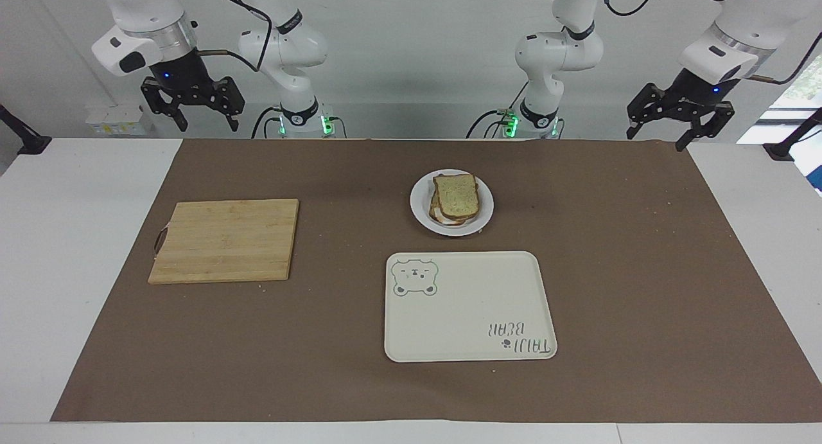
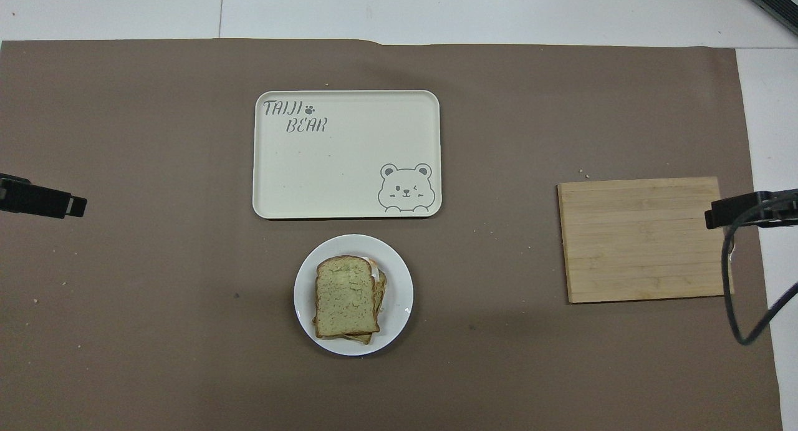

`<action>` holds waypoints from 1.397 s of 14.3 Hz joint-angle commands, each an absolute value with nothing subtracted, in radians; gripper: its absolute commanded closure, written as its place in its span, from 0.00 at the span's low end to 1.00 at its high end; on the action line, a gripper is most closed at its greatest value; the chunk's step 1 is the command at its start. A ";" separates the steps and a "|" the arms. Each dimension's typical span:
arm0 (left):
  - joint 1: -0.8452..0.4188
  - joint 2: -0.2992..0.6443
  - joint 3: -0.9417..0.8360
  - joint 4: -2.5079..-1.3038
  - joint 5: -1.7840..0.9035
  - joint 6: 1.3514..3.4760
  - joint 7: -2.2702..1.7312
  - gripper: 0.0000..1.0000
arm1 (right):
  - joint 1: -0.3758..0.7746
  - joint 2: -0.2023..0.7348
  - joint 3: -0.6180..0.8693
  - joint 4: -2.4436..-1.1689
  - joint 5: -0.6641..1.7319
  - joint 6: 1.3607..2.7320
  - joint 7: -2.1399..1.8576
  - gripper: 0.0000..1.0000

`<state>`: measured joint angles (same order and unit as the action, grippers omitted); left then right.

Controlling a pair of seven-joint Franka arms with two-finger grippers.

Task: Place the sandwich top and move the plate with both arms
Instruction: 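Reach the left gripper to the white plate rim and grasp it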

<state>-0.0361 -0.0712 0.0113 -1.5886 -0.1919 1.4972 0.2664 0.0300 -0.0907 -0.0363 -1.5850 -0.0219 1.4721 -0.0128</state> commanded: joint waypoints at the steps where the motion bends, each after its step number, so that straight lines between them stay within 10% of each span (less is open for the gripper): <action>1: -0.106 -0.155 0.015 -1.759 -0.271 1.558 0.256 0.00 | 0.017 -0.114 -0.031 -1.615 -0.003 1.477 -0.009 0.00; 13: -0.219 -0.181 0.015 -2.428 -0.766 2.136 0.525 0.00 | 0.017 -0.115 -0.029 -1.615 -0.005 1.471 -0.011 0.00; 20: -0.250 -0.074 0.015 -2.511 -1.077 2.247 0.748 0.13 | 0.017 -0.115 -0.029 -1.615 -0.006 1.473 -0.011 0.00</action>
<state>-0.2070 -0.1050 0.0028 -2.4953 -1.0089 2.1903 0.6962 0.0300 -0.0926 -0.0362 -1.5927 -0.0219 1.4713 -0.0128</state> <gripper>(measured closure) 0.026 0.000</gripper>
